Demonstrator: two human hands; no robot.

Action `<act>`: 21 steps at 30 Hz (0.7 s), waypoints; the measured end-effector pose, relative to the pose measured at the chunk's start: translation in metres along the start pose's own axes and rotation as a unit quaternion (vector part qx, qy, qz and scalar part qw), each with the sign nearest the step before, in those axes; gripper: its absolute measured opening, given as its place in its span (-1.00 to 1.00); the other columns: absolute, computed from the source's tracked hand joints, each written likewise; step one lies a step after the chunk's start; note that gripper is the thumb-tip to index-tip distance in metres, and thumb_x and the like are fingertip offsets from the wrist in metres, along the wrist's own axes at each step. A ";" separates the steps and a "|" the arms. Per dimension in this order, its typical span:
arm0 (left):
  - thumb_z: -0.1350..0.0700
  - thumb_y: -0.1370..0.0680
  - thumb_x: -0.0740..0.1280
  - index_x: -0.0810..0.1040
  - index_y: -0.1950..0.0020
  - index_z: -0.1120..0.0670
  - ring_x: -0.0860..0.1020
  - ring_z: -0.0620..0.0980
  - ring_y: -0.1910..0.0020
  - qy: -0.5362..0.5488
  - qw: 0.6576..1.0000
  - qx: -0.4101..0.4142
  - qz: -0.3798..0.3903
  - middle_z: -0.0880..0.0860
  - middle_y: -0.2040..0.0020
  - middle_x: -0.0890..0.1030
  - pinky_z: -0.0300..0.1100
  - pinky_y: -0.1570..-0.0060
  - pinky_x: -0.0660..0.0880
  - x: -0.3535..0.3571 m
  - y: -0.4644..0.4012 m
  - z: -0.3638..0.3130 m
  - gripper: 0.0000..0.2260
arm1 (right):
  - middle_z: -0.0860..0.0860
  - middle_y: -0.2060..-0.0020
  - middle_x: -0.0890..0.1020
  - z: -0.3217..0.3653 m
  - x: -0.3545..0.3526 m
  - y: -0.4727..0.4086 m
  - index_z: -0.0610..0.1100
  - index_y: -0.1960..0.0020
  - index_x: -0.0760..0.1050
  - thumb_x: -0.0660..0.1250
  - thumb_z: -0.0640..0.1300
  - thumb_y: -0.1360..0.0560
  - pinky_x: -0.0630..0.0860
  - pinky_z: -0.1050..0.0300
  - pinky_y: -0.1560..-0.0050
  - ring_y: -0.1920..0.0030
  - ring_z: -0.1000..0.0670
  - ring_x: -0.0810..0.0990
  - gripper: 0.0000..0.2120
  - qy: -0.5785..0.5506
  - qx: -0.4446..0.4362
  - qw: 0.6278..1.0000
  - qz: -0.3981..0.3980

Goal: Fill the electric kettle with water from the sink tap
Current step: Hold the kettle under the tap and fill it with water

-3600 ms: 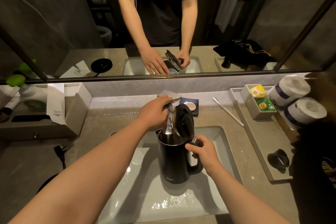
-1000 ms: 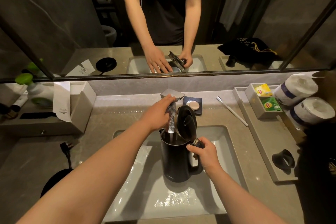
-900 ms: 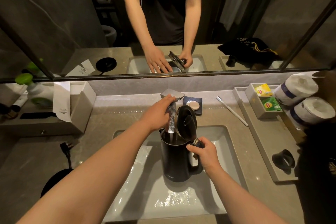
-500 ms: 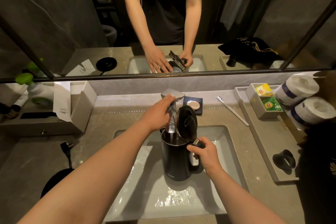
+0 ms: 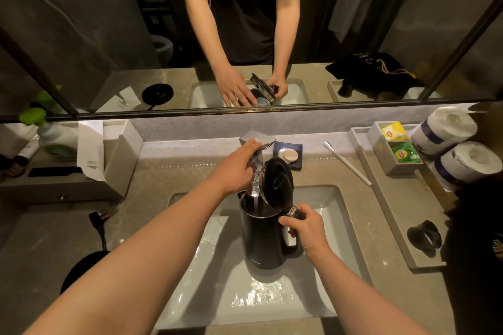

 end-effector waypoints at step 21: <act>0.30 -0.49 0.20 0.17 -0.49 -0.07 0.18 0.05 -0.48 0.015 1.000 0.003 -0.001 0.00 -0.55 0.14 -0.06 -0.37 0.18 -0.001 0.002 -0.001 -0.39 | 0.09 0.50 0.54 0.000 -0.001 0.001 -0.15 0.28 0.47 0.56 -0.21 -0.26 0.51 0.09 0.37 0.36 -0.08 0.52 -0.75 -0.005 0.001 1.000 0.004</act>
Point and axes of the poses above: each hand's wrist, its own y-axis away from the middle knuckle, its own x-axis out of the palm, z = x × y, the point moved 7 cm from there along -y, towards the middle knuckle
